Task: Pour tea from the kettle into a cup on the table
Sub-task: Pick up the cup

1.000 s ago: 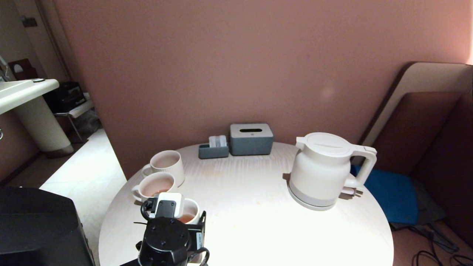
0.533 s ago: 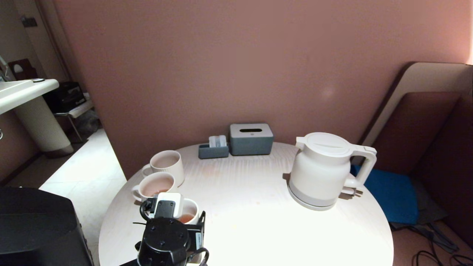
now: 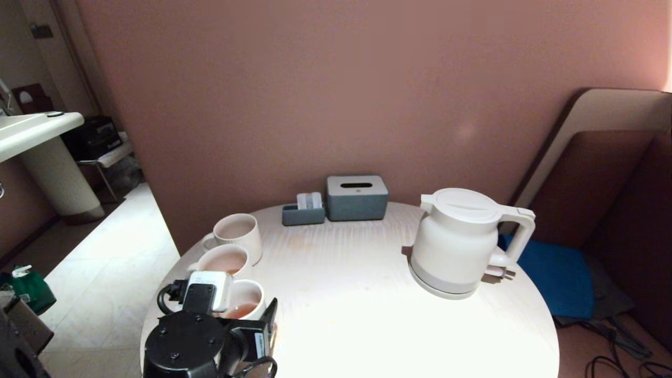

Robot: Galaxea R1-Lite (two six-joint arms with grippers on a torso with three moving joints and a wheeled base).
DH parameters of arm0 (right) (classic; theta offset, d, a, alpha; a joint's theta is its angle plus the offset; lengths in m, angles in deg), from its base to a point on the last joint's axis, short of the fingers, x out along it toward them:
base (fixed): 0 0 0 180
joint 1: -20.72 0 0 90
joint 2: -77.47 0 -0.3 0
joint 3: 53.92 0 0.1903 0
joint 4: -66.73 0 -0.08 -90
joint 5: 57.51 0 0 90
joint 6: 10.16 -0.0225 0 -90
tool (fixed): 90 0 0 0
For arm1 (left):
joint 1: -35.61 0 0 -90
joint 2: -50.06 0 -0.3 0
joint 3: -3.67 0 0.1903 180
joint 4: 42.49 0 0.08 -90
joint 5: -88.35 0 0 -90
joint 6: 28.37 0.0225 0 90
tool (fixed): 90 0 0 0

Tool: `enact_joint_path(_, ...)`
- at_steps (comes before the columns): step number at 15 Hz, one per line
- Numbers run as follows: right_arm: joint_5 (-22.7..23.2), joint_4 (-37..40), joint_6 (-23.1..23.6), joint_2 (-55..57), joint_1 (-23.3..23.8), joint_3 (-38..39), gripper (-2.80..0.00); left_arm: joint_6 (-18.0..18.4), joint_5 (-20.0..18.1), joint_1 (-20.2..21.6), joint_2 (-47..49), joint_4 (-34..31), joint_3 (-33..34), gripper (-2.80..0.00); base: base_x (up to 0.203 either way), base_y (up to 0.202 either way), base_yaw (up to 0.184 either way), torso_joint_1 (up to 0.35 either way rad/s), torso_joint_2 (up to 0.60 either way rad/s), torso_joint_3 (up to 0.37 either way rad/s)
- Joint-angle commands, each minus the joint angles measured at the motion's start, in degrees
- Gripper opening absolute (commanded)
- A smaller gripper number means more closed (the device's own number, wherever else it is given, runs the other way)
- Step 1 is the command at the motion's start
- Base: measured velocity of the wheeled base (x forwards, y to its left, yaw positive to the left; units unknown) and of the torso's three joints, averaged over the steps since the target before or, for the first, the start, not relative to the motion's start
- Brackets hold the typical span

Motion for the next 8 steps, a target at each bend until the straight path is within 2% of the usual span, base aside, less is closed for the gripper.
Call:
enact_joint_path(1,-0.01,0.08,0.0,0.07,-0.02,-0.01,-2.8,0.09,0.2,0.5,-3.83,0.44,1.72,-2.8,0.0,0.0,0.0,0.0,0.0,0.0)
enact_joint_path(6,-0.01,-0.01,0.0,0.07,-0.02,-0.01,-2.8,3.27,-0.01,4.45,-10.81,0.22,5.7,-2.8,0.0,0.0,0.0,0.0,0.0,0.0)
enact_joint_path(8,-0.01,0.08,0.0,0.07,-0.02,-0.01,-2.8,5.12,-1.71,7.17,-14.97,0.06,8.08,-2.8,0.0,0.0,0.0,0.0,0.0,0.0)
